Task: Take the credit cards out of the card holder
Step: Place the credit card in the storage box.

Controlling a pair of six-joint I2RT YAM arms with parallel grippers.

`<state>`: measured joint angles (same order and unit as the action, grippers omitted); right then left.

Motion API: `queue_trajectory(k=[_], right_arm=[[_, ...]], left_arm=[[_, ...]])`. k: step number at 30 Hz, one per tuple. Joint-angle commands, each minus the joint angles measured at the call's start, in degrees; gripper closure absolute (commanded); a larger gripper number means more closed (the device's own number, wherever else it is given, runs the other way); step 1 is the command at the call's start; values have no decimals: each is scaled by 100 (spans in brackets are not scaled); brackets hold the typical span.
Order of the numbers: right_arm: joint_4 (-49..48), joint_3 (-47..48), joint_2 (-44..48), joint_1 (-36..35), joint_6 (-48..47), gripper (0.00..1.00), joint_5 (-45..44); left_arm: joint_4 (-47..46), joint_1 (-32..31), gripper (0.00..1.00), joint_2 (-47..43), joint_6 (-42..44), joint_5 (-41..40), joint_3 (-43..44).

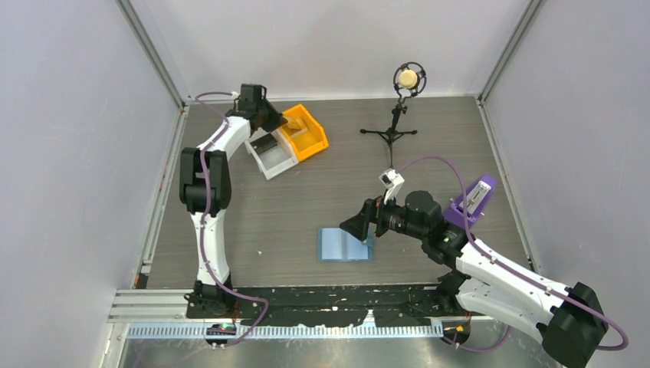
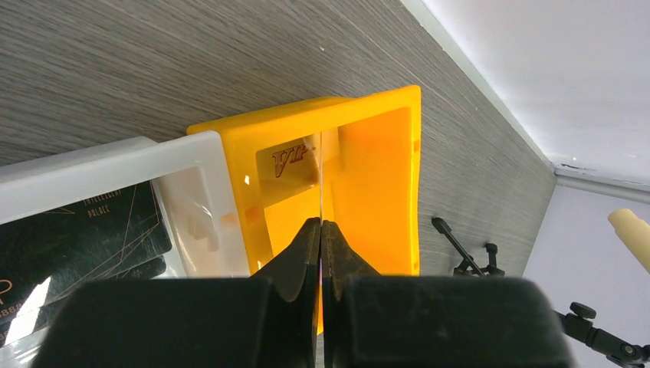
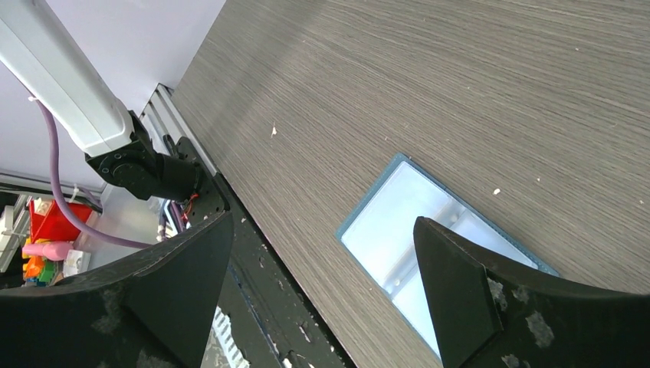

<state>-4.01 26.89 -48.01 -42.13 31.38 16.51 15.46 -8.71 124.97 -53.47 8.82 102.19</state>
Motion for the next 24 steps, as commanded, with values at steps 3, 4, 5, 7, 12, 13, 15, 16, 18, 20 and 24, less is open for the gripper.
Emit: queue_trajectory(k=[3,4,5,7,12,13,15,16,18,20,24], right_arm=[[-355,311,-46,34,61,5,-119],[-355,315,-48,30,61,5,-121],[-355,316,-50,30,62,5,-128],[-355,318,-59,30,58,5,-138],[-387,325,-46,30,100,5,-113],[-389,325,-43,34,107,5,-96],[-383,333,-30,30,110,5,-88],[-371,327,-15,34,112,5,-87],[-351,325,1,31,112,5,-87],[-339,319,24,32,114,4,-91],[-337,308,69,29,149,5,-119]], left_arm=[[-122,44,93,112,149,85,283],[-122,45,91,113,152,85,284],[-129,45,89,115,153,85,284],[-116,45,87,124,153,76,296],[51,42,84,133,185,17,404],[61,44,83,125,195,8,419],[71,44,81,101,196,-23,423],[71,45,82,91,201,-33,429],[90,45,85,81,220,-42,455],[114,45,92,87,252,-62,497],[114,45,100,89,233,-63,509]])
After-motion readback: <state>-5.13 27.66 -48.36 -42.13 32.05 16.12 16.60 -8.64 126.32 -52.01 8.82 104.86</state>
